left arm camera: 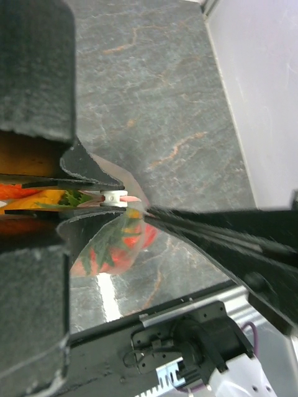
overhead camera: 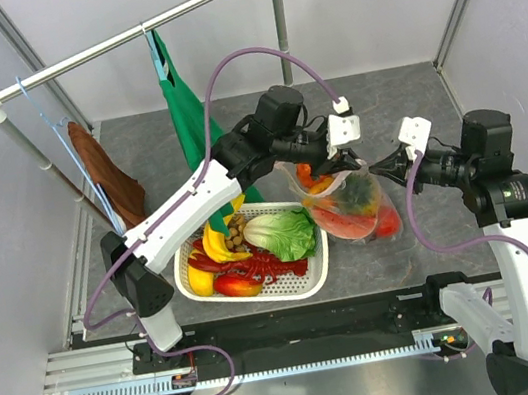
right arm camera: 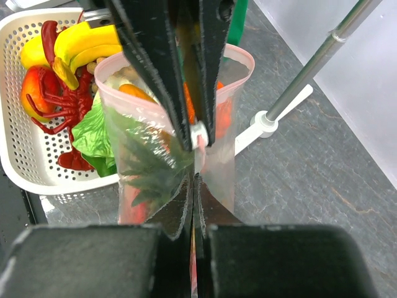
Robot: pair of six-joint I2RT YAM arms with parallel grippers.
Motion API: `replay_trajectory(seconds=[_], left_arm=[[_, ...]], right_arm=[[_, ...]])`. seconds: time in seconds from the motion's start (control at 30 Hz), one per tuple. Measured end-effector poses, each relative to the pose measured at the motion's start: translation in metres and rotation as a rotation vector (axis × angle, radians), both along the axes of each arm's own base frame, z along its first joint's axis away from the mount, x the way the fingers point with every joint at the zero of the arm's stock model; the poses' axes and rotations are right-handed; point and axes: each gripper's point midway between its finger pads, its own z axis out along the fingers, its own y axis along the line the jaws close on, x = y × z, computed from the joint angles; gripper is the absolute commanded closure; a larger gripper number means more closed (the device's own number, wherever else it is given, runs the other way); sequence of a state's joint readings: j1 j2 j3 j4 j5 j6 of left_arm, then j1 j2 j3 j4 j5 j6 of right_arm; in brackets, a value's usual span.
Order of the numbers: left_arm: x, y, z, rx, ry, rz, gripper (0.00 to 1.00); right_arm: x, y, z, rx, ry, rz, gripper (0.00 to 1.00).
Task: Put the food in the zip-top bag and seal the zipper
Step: Zip the zipper food storage bag at the center of the board.
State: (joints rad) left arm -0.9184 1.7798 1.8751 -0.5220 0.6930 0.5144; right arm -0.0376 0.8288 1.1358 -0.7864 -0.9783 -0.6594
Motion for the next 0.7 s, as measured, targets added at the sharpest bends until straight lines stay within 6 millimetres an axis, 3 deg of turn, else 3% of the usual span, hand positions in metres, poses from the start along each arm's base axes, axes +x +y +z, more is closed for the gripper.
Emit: replay_trajectory(seconds=[0.13,0.17,0.27,0.37,0.53,0.7], left_arm=[[0.009,0.008,-0.009,0.020,-0.002,0.017,0.92],[0.009,0.009,-0.011,0.024,-0.002,0.018,0.93],[0.008,0.011,-0.014,0.030,0.007,0.006,0.96],[0.003,0.011,-0.012,0.023,0.015,-0.017,0.98],[-0.002,0.010,-0.004,0.004,0.016,-0.043,0.98],[-0.003,0.009,0.011,-0.024,0.003,-0.051,0.98]], right_arm=[[-0.001,0.000,0.001,-0.005,-0.011,-0.001,0.98],[-0.001,-0.001,0.001,-0.008,-0.013,0.000,0.72],[-0.003,-0.001,-0.002,-0.018,-0.009,0.007,0.29],[-0.005,0.000,-0.004,-0.029,0.000,0.021,0.15],[0.000,0.000,-0.001,-0.039,0.018,0.043,0.12],[0.009,0.000,-0.009,-0.040,0.058,0.050,0.26]])
